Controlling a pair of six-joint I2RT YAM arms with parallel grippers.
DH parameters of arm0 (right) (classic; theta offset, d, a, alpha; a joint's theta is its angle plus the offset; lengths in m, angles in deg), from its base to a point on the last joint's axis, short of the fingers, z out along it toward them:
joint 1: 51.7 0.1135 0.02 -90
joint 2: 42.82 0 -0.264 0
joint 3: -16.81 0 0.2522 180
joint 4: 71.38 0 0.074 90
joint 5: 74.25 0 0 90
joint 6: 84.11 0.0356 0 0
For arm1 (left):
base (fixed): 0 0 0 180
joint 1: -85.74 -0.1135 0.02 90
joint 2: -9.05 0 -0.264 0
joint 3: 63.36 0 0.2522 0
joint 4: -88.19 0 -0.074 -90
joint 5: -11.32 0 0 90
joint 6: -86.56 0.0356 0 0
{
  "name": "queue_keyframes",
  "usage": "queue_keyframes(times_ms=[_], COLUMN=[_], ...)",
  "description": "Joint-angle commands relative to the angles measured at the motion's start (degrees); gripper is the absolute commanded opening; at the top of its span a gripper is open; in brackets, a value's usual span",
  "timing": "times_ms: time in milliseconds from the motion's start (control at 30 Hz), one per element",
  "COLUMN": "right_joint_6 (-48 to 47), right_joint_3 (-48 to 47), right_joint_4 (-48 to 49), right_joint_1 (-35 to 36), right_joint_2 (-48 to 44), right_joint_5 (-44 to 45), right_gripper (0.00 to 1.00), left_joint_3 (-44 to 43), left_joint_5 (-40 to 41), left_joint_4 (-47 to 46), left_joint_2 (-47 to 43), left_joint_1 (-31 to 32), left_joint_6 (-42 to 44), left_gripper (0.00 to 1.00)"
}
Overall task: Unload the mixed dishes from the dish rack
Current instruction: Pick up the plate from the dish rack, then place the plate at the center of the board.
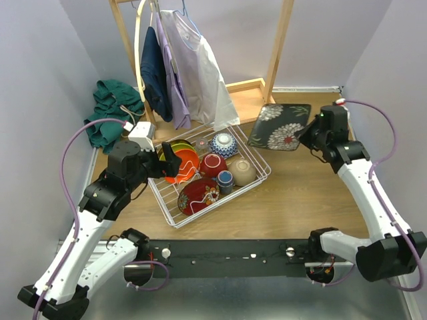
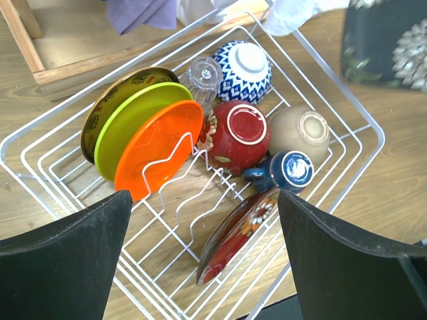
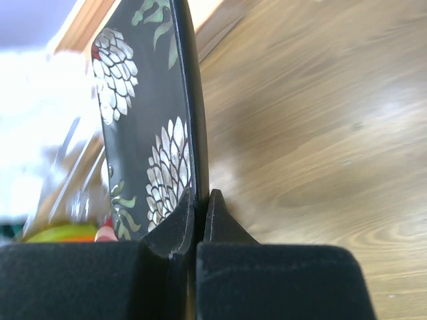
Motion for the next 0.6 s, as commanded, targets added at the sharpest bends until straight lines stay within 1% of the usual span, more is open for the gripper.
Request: queue_keyframes(times_ms=[0,67,100,133,200,300,367,467,567], right_joint_6=[3.78,4.22,5.44,6.41,9.48,13.35,14.68,16.18,16.53], right_joint_3=[1.27,3.28,4.17,5.22,8.91,14.18,16.56,19.81,21.4], right_joint_4=[10.06,11.56,13.57,14.81,18.85,25.35,31.04,35.55,41.35], right_joint_1=[-10.32,-13.24,-16.39,-17.98,-22.63,-27.03,-28.37,-29.86,-31.09], right_joint_2=[-2.04,-1.69,-1.6,-1.51,-0.98,0.16,0.86,3.67,8.15], right_joint_5=[-3.53,-4.32,-5.45,-6.33,-7.48,-9.94,-9.95,-8.98,-11.61], right_gripper=[0.01,0.01,0.01,0.01,0.01,0.01,0.01,0.01,0.01], left_joint_3=[2.17,2.52,2.61,2.7,2.87,2.96,3.31,3.05,2.87], left_joint_5=[-4.13,-4.94,-5.47,-5.82,-6.0,-6.26,-6.35,-6.18,-6.35], left_joint_4=[0.55,0.72,0.99,1.08,1.78,2.65,3.01,4.32,5.03], left_joint_2=[-1.39,-1.31,-1.22,-1.3,-1.22,-1.48,-1.65,-1.48,-1.39], left_joint_1=[-0.22,-0.22,-0.13,-0.22,-0.22,-0.13,-0.13,-0.13,-0.13], left_joint_6=[2.08,2.26,2.52,2.69,2.87,3.4,3.75,3.58,3.4], left_gripper=[0.99,0.99,0.99,0.99,0.99,0.99,0.99,0.99,0.99])
